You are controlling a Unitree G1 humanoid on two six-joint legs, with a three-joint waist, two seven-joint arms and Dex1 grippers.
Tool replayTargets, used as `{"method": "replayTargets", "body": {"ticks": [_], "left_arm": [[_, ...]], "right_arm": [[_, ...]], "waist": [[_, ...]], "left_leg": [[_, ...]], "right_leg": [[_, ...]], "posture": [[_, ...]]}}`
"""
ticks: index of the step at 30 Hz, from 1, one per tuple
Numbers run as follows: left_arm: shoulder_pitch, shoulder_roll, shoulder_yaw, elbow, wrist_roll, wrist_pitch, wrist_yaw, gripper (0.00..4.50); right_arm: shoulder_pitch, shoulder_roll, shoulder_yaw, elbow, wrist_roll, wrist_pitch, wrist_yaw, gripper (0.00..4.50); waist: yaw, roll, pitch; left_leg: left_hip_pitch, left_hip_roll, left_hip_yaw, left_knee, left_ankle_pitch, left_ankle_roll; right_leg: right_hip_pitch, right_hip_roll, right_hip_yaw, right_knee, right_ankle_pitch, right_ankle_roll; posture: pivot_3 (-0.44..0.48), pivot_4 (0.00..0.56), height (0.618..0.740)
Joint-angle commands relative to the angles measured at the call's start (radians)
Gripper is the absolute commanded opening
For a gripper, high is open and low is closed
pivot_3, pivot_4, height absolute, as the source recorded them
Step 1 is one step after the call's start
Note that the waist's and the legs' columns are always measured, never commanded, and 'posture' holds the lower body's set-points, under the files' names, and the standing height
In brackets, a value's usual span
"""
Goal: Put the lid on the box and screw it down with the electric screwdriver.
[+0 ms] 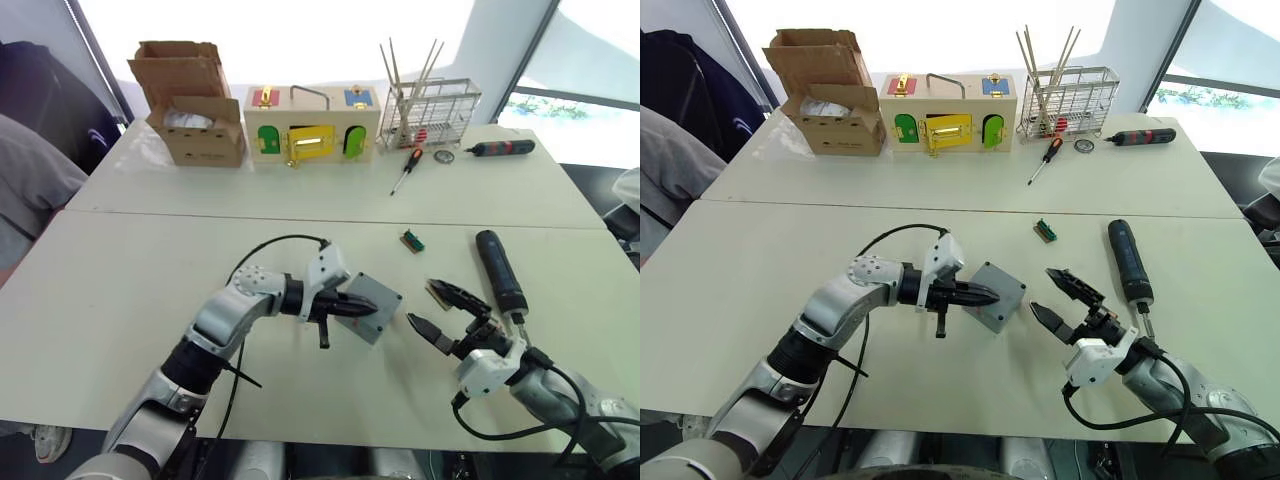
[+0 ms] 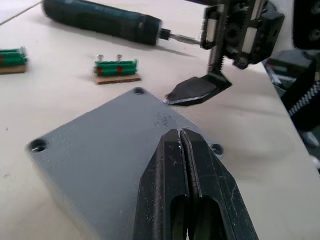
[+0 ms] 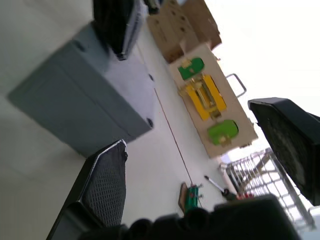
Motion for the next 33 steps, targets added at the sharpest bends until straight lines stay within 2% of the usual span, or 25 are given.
{"method": "replayTargets", "body": {"ticks": [1, 4, 5, 7, 10, 13, 17, 21, 24, 28, 33], "left_arm": [[-0.056, 0.015, 0.15, -0.149, -0.113, 0.093, 0.053, 0.0], [-0.112, 0.024, 0.29, -0.196, -0.191, 0.178, 0.147, 0.0], [-0.126, 0.025, 0.328, -0.193, -0.204, 0.201, 0.183, 0.0], [-0.144, 0.047, 0.369, -0.161, -0.179, 0.246, 0.26, 0.0], [-0.117, 0.1, 0.366, -0.103, -0.106, 0.196, 0.297, 0.0], [-0.083, 0.13, 0.335, -0.081, -0.096, 0.185, 0.276, 0.0], [-0.031, 0.146, 0.291, -0.093, -0.117, 0.215, 0.228, 0.0], [0.041, 0.141, 0.209, -0.113, -0.109, 0.214, 0.194, 0.0], [0.03, 0.11, 0.152, -0.061, -0.059, 0.176, 0.212, 0.0], [0.017, 0.079, 0.093, -0.007, -0.017, 0.142, 0.206, 0.0], [0.01, 0.067, 0.049, 0.012, 0.016, 0.13, 0.198, 0.0]], "right_arm": [[0.0, 0.024, -0.088, -0.097, 0.215, 0.084, 0.095, 4.45], [-0.033, 0.048, -0.165, -0.155, 0.427, 0.199, 0.185, 3.77], [-0.063, 0.063, -0.177, -0.171, 0.516, 0.265, 0.222, 3.4], [-0.15, 0.098, -0.174, -0.207, 0.729, 0.44, 0.315, 2.77], [-0.239, 0.154, -0.161, -0.264, 1.052, 0.727, 0.428, 1.54], [-0.251, 0.131, -0.16, -0.289, 1.205, 0.899, 0.572, 0.02], [-0.276, 0.074, -0.195, -0.264, 1.289, 1.047, 0.703, 0.02], [-0.23, -0.036, -0.233, -0.307, 1.431, 1.249, 0.873, 0.02], [-0.181, -0.087, -0.23, -0.348, 1.477, 1.339, 0.951, 0.02], [-0.132, -0.111, -0.199, -0.404, 1.462, 1.405, 0.999, 0.02], [-0.12, -0.08, -0.099, -0.405, 1.332, 1.39, 0.983, 0.02]], "waist": [[-0.001, 0.001, 0.006], [-0.001, 0.001, 0.014], [-0.001, 0.001, 0.014], [-0.007, 0.001, 0.014], [-0.018, 0.001, 0.014], [-0.014, 0.001, 0.015], [-0.011, 0.002, 0.015], [-0.012, 0.002, 0.016], [-0.01, 0.002, 0.016], [-0.014, 0.002, 0.016], [-0.015, 0.002, 0.016]], "left_leg": [[-0.001, 0.0, 0.0, 0.0, 0.0, 0.0], [-0.003, 0.0, 0.0, 0.0, 0.0, 0.0], [-0.003, 0.001, 0.0, 0.0, 0.0, 0.0], [-0.001, 0.001, 0.0, 0.0, 0.0, -0.001], [0.0, 0.001, -0.001, -0.001, 0.0, -0.001], [-0.002, 0.001, -0.002, -0.005, 0.0, -0.001], [-0.018, 0.001, -0.003, -0.002, 0.002, -0.003], [-0.018, -0.001, -0.002, 0.0, 0.001, -0.002], [-0.018, -0.001, -0.003, 0.0, 0.001, -0.002], [-0.018, -0.001, -0.004, 0.0, 0.001, -0.002], [-0.018, -0.001, -0.003, -0.002, 0.001, -0.002]], "right_leg": [[-0.001, 0.0, 0.0, 0.0, 0.001, 0.002], [-0.003, -0.001, 0.0, 0.001, 0.002, 0.003], [-0.003, -0.001, 0.0, 0.001, 0.002, 0.003], [-0.002, -0.001, -0.001, 0.001, 0.002, 0.004], [-0.001, -0.001, -0.001, 0.0, 0.003, 0.005], [-0.004, -0.001, -0.002, 0.0, 0.003, 0.005], [-0.018, -0.003, -0.004, 0.001, 0.003, 0.006], [-0.017, -0.006, -0.004, 0.0, 0.005, 0.007], [-0.016, -0.007, -0.004, 0.0, 0.005, 0.007], [-0.017, -0.007, -0.004, 0.0, 0.005, 0.007], [-0.018, -0.007, -0.004, 0.0, 0.005, 0.007]], "posture": [[0.0, 0.15, 0.74], [0.0, 0.15, 0.74], [0.0, 0.15, 0.74], [0.0, 0.15, 0.74], [0.0, 0.15, 0.74], [0.0, 0.15, 0.74], [0.0, 0.15, 0.74], [0.0, 0.15, 0.74], [0.0, 0.15, 0.74], [0.0, 0.15, 0.74], [0.0, 0.15, 0.74]]}}
